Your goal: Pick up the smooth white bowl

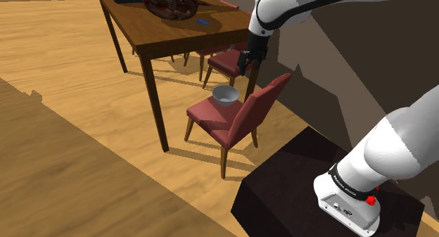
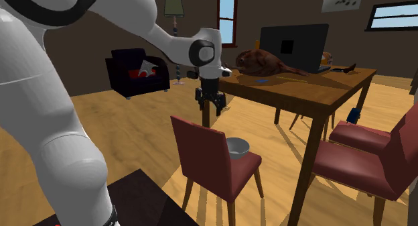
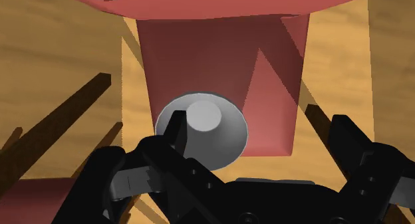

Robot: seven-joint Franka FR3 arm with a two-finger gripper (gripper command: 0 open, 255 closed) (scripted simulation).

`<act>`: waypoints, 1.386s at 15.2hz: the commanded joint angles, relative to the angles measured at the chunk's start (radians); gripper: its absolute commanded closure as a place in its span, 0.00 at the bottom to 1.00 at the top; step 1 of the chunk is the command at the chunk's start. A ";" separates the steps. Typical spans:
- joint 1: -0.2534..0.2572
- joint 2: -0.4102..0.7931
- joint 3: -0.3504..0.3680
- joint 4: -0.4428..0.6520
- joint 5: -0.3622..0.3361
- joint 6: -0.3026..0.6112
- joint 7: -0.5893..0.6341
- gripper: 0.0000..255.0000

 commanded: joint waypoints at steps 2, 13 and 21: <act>0.005 0.115 0.006 0.060 -0.002 0.042 0.010 0.00; 0.026 0.553 0.016 0.377 -0.019 0.111 0.041 0.00; 0.037 0.745 0.015 0.533 -0.025 0.128 0.050 0.00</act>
